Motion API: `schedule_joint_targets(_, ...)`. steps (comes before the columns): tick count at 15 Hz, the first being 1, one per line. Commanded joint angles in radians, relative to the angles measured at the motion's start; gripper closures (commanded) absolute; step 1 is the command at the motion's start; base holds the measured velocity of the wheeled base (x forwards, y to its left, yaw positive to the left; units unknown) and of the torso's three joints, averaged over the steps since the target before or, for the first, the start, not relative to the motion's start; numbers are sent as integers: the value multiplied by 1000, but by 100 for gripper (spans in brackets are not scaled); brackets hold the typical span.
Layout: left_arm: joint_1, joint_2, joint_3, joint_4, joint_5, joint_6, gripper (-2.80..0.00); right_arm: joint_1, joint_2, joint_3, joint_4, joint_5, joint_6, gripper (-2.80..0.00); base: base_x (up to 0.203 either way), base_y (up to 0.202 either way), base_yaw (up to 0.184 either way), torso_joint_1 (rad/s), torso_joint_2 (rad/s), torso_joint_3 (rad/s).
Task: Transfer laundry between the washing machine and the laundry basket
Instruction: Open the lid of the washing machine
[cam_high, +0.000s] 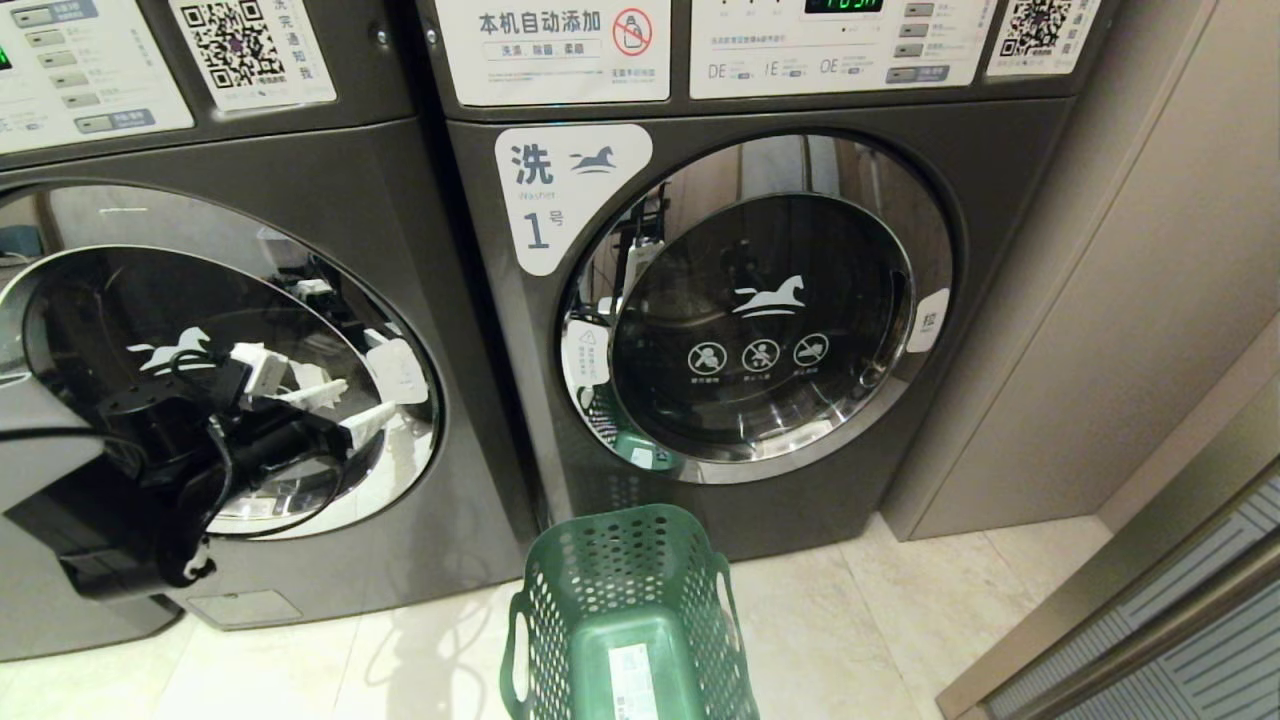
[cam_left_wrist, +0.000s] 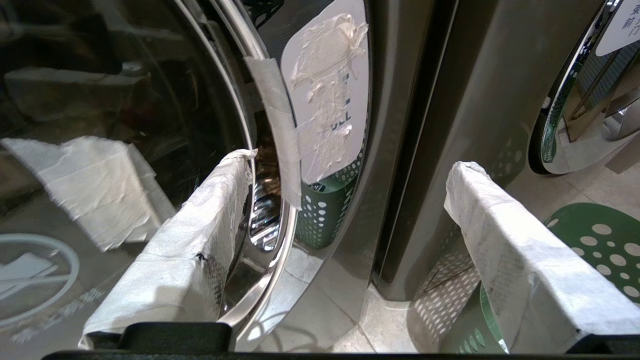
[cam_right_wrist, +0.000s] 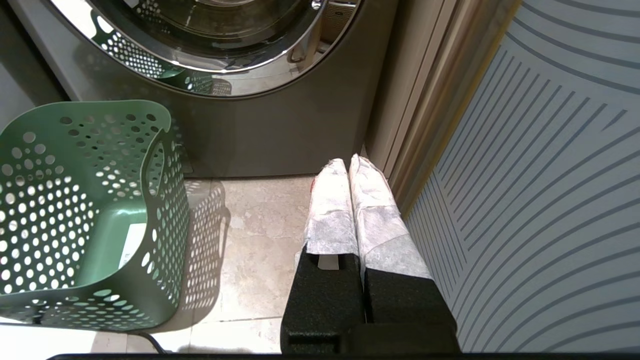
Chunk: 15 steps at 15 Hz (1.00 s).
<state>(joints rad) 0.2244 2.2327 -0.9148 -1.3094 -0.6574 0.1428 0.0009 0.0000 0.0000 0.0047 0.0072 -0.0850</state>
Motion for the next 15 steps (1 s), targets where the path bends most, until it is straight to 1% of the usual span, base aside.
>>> schedule_joint_targets(1, -6, 32, -39, -3, -1, 3, -280, 1, 0, 0, 0, 2, -1, 0, 0, 0, 0, 0, 0, 0)
schedule_joint_targets(6, -25, 90, -131, 1, 3, -13, -280, 1, 0, 0, 0, 0, -1, 0, 0, 0, 0, 0, 0, 0)
schedule_joint_targets(11, -39, 136, -233, 40, 2, -16, -280, 1, 0, 0, 0, 1, -1, 0, 0, 0, 0, 0, 0, 0)
schedule_joint_targets(15, -65, 166, -257, 44, -5, -32, -280, 1, 0, 0, 0, 0, -1, 0, 0, 0, 0, 0, 0, 0)
